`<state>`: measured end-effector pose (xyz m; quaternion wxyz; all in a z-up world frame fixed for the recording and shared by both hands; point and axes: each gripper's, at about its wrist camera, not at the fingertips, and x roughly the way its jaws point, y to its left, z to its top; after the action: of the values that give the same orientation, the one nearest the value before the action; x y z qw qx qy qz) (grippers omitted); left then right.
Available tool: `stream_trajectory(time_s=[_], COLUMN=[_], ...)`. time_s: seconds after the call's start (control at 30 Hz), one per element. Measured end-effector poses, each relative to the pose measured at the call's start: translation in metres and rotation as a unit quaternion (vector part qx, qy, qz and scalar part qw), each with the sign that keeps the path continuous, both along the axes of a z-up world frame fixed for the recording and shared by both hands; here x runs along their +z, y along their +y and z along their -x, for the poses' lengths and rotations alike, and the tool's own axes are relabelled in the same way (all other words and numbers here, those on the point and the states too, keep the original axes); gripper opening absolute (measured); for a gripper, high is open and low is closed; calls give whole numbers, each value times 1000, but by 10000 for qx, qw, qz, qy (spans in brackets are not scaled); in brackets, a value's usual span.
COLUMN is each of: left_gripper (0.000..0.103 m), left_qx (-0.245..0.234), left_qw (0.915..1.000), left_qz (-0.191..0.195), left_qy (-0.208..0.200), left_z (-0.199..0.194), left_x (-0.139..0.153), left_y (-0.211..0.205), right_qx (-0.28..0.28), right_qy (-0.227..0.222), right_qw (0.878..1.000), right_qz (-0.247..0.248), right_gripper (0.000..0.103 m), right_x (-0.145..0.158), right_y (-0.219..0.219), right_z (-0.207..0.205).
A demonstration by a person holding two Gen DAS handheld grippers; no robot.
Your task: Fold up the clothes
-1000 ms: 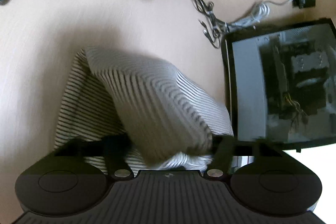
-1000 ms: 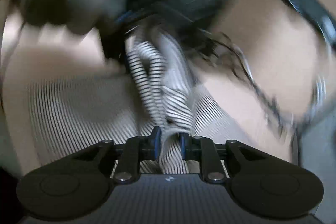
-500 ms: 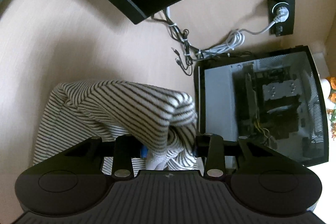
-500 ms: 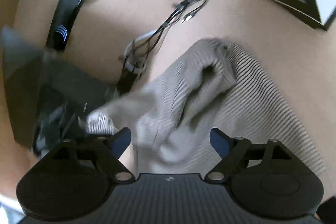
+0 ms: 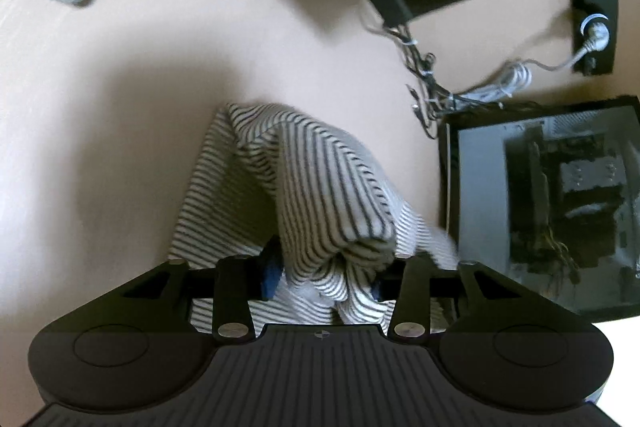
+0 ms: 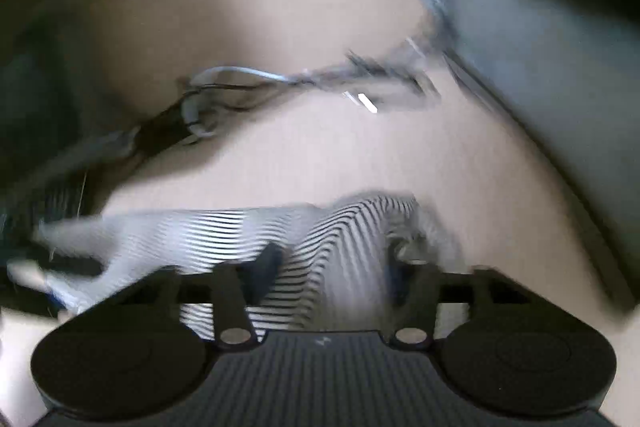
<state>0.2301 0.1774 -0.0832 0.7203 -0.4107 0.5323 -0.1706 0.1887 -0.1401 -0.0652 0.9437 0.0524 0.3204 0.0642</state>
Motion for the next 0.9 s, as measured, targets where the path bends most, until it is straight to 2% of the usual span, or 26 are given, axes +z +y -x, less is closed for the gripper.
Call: stream_trajectory(time_s=[0.1, 0.2, 0.33, 0.4, 0.47, 0.6, 0.63, 0.7, 0.73, 0.77, 0.83, 0.9], left_gripper=[49, 50, 54, 54, 54, 54, 54, 53, 49, 38, 32, 26], left_qx=[43, 25, -41, -83, -144, -282, -303, -311, -295, -280, -239, -232], left_qw=[10000, 10000, 9998, 9996, 9992, 9975, 9969, 9960, 9960, 9960, 9952, 9925], left_qz=[-55, -67, -183, -247, -321, -483, -555, -652, -642, -631, -692, -848], left_qy=[-30, -48, -72, -101, -190, -436, -477, -532, -549, -566, -643, -845], left_z=[2, 1, -1, -2, -1, 0, 0, -1, -3, -5, -17, -34], left_x=[-2, -5, -6, -6, -5, 3, 5, 6, 6, 5, 11, 25], left_y=[3, 5, 1, -1, -3, -7, -9, -13, -15, -16, -22, -29], right_qx=[808, 1122, 814, 594, 567, 617, 629, 653, 665, 677, 700, 745], right_qy=[-713, -983, -574, -372, -247, -7, 53, 174, 234, 294, 414, 319], right_qw=[9888, 9760, 9899, 9954, 9972, 9981, 9979, 9970, 9963, 9954, 9932, 9931], right_qz=[1037, 1584, 1007, 659, 421, -35, -149, -377, -490, -604, -831, -849], right_gripper=[36, 39, 49, 64, 70, 71, 67, 32, 29, 25, 22, 19], right_x=[9, 1, -6, -10, -14, -20, -22, -26, -27, -29, -32, -20], right_y=[37, 50, 19, -2, -10, -21, -24, -29, -32, -35, -40, -41], right_z=[17, 28, 17, 15, 9, -6, -10, -17, -21, -25, -33, -50])
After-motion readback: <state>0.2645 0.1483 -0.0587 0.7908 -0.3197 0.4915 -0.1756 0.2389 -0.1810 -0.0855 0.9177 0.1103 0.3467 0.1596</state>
